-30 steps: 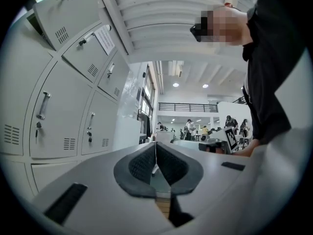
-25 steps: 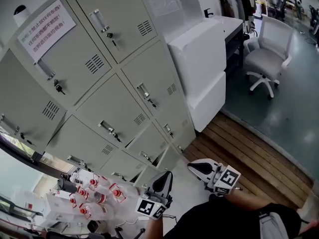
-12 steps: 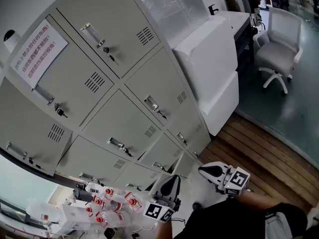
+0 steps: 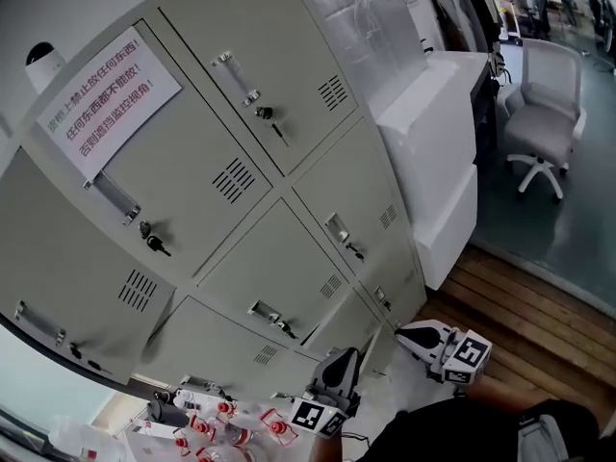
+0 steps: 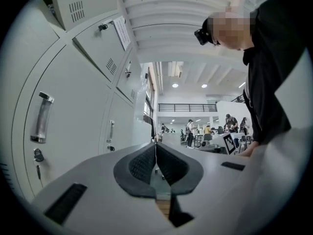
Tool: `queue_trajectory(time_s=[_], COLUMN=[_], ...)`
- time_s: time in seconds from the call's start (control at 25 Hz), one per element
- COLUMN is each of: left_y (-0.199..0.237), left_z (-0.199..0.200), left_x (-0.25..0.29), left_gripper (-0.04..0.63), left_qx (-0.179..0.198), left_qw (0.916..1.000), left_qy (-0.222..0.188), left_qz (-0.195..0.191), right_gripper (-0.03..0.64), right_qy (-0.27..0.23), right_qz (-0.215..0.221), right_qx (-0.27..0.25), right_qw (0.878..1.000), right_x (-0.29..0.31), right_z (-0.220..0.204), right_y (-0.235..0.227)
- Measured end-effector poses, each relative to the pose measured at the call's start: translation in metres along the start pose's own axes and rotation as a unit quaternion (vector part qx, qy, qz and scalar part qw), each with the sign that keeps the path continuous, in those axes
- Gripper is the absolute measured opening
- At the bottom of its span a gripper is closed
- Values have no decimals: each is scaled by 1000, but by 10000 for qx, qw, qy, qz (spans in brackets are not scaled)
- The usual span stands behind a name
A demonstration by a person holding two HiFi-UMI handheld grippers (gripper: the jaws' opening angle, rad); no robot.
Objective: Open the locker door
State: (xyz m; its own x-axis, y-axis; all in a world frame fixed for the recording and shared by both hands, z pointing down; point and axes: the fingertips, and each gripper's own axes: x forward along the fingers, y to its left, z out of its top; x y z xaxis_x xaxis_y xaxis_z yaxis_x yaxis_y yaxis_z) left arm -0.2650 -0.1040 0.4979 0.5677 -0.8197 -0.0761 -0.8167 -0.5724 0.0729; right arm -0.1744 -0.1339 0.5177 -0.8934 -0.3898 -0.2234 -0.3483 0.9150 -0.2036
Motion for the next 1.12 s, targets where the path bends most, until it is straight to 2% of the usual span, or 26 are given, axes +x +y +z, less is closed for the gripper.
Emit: queue_trajectory(time_s=[0.16,0.28,0.44,0.56,0.64,0.76,0.96,1.12], left_y=[28,50,68,75,77,74,84,93], left_z=[5,2,-8,-11,-6,15,25,52], left_x=[-17,-25,-30,-31,-25,-15,-8,-4], left_gripper=[18,18,17,18,18,18,18,18], left_qx=[103,-157,-295,-314,-373,-339,-202,43], left_qw=[9996,9993,9980,9981,9987,9988,9996,9998], left_qy=[123,80,287,300,117,-236,9,-194], left_qz=[-229,-342,-479,-432,-338,-281,-172,-73], right_gripper=[12,12,12,12,12,12,12,12], right_qy=[-37,-10,-65,0,159,204,55,-72], right_qz=[-79,-217,-420,-256,-161,-172,-48,203], right_qx=[-59,-96,-30,-113,-256,-343,-757,-1194], right_qw=[9999,9997,9991,9996,9994,9991,9971,9926], right_x=[42,64,84,86,80,72,85,99], right_z=[-4,-14,-22,-20,-18,-4,40,80], right_y=[11,14,12,20,16,-4,-29,-32])
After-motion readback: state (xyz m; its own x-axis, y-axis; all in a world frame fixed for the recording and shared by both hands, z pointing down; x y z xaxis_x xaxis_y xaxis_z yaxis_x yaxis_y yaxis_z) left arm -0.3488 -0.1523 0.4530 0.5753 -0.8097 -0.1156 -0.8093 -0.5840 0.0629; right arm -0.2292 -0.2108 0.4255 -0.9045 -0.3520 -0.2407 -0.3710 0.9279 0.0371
